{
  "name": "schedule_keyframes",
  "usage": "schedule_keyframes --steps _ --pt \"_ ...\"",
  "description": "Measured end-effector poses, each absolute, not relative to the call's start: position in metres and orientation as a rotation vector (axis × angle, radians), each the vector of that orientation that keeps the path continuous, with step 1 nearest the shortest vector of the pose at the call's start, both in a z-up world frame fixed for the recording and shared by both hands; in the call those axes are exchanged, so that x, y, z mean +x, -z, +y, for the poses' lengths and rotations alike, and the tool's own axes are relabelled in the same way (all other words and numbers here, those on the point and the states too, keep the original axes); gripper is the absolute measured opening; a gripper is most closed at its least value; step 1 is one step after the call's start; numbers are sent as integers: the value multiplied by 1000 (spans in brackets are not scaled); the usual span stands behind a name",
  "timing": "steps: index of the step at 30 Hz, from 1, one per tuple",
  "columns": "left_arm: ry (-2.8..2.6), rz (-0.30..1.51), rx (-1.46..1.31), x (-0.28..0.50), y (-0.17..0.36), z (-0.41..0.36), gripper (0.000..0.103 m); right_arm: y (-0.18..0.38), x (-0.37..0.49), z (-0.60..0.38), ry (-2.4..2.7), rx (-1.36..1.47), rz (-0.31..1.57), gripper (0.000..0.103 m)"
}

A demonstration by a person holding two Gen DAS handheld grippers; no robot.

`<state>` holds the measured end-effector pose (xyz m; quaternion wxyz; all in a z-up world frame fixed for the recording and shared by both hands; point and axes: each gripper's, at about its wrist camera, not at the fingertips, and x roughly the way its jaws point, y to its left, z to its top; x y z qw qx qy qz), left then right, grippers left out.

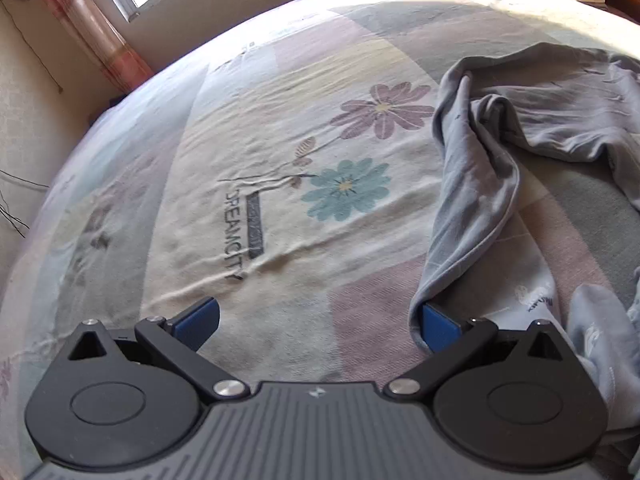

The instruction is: Fold clothes

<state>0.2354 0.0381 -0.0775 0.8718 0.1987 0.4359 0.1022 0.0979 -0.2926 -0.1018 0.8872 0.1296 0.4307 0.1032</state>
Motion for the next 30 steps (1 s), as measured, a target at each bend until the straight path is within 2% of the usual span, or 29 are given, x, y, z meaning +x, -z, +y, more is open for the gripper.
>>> schedule_keyframes --steps 7,18,24,30 --pt "-262 837 436 260 41 65 103 83 97 -281 -256 213 839 94" --pt "-63 724 433 277 3 19 102 79 96 -256 -322 167 846 95" --pt "117 797 339 274 8 -12 102 76 91 -259 -317 169 844 95" --pt "167 936 178 229 37 8 102 76 85 -259 -349 174 838 97"
